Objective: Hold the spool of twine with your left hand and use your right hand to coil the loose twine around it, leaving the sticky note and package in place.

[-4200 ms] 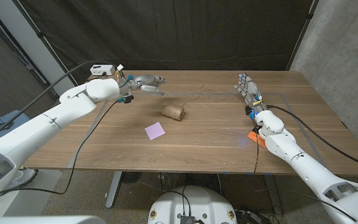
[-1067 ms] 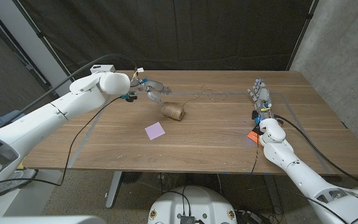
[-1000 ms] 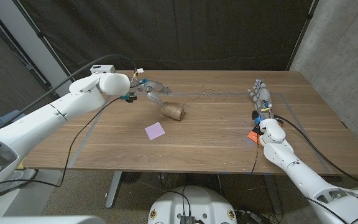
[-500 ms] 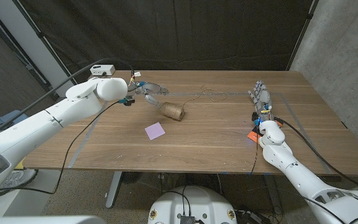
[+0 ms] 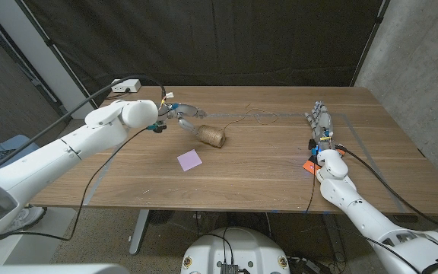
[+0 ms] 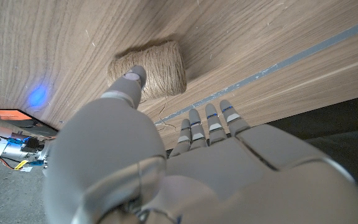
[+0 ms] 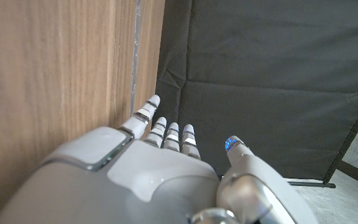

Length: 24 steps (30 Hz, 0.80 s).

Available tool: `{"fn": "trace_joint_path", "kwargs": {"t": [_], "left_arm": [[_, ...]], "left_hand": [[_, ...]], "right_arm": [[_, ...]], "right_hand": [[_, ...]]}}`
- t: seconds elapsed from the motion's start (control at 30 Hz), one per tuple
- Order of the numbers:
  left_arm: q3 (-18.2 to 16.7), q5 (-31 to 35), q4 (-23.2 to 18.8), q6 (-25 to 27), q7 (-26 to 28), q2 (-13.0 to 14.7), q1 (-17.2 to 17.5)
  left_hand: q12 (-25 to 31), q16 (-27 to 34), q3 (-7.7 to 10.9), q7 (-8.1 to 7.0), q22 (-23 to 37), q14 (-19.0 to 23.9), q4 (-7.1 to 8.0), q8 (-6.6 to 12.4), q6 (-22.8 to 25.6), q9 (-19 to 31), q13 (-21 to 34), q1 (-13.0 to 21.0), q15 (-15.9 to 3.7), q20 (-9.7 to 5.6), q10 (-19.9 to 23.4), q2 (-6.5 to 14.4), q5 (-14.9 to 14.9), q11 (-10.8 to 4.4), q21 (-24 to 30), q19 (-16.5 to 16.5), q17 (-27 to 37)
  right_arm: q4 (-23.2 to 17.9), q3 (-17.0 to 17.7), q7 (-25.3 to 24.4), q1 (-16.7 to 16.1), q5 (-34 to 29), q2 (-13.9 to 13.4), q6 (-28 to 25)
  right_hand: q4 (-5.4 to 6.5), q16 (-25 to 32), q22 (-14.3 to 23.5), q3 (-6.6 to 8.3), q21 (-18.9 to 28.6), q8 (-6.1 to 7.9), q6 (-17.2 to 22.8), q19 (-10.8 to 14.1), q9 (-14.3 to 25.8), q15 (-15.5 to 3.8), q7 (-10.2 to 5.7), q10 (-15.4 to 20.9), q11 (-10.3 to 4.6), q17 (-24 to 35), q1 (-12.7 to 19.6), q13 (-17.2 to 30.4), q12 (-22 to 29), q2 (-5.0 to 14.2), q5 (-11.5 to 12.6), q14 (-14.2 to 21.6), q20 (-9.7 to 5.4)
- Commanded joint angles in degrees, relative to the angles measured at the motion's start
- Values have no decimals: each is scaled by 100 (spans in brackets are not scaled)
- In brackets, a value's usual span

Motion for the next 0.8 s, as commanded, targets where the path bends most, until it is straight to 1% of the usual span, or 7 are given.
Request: {"fn": "trace_joint_path", "kwargs": {"t": [0.03, 0.27, 0.43, 0.6, 0.73, 0.8], "left_arm": [[195, 194, 240, -105, -37, -219, -161], [234, 306, 229, -74, -8, -232, -176], [219, 335, 187, -41, 72, -222, -107], [210, 425, 69, 20, 129, -178, -38], [145, 430, -109, 282, 152, -159, 77], [150, 498, -158, 300, 197, -130, 103]], "left_hand": [[42, 30, -26, 23, 32, 25, 2, 35, 23, 32, 31, 71, 8, 13, 6, -12, -18, 5, 31, 15, 21], [65, 45, -36, 16, 34, 30, -2, 42, 34, 40, 51, 88, 11, 10, 5, -15, -34, -7, 32, 17, 39], [93, 63, -40, -1, 37, 42, -8, 65, 87, 48, 72, 112, -10, -11, 17, -13, -47, -17, 42, 38, 57], [104, 70, -41, 17, 38, 41, -12, 67, 90, 53, 85, 130, -8, -11, 8, -12, -55, -15, 42, 36, 68], [120, 81, -46, 16, 40, 46, -12, 72, 103, 59, 98, 142, -4, -8, 9, -11, -63, -11, 42, 35, 80], [132, 93, -44, 10, 41, 63, -14, 86, 136, 62, 106, 155, 3, -8, 19, -5, -65, -20, 44, 40, 88]], "right_arm": [[333, 33, 121, 100, 78, 115, 161], [495, 44, 160, 158, 101, 170, 222], [638, 57, 201, 206, 126, 225, 300], [730, 71, 226, 221, 151, 260, 343], [780, 91, 219, 222, 172, 288, 387], [826, 109, 232, 236, 199, 319, 422]], "right_hand": [[6, 27, 30, 39, 35, 3, -31, -27, 26, 2, -2, -16, -11, 15, 25, 27, 20, 88, -23, -28, -187], [4, 25, 30, 45, 35, 4, -37, -29, 26, -6, -1, -20, -20, 15, 24, 27, 21, 87, -23, -34, -181], [5, 25, 30, 47, 35, 4, -41, -32, 26, -7, -6, -24, -27, 16, 20, 27, 22, 87, -23, -38, -166], [8, 27, 31, 48, 36, 4, -46, -30, 26, -8, -4, -26, -4, 18, 14, 27, 23, 84, -24, -38, -162], [9, 26, 31, 50, 37, 5, -48, -30, 26, -6, -6, -36, 0, 19, 10, 26, 20, 83, -25, -42, -159], [10, 26, 31, 50, 36, 5, -49, -31, 26, -8, -6, -34, 1, 19, 7, 26, 22, 82, -25, -43, -160]]}}
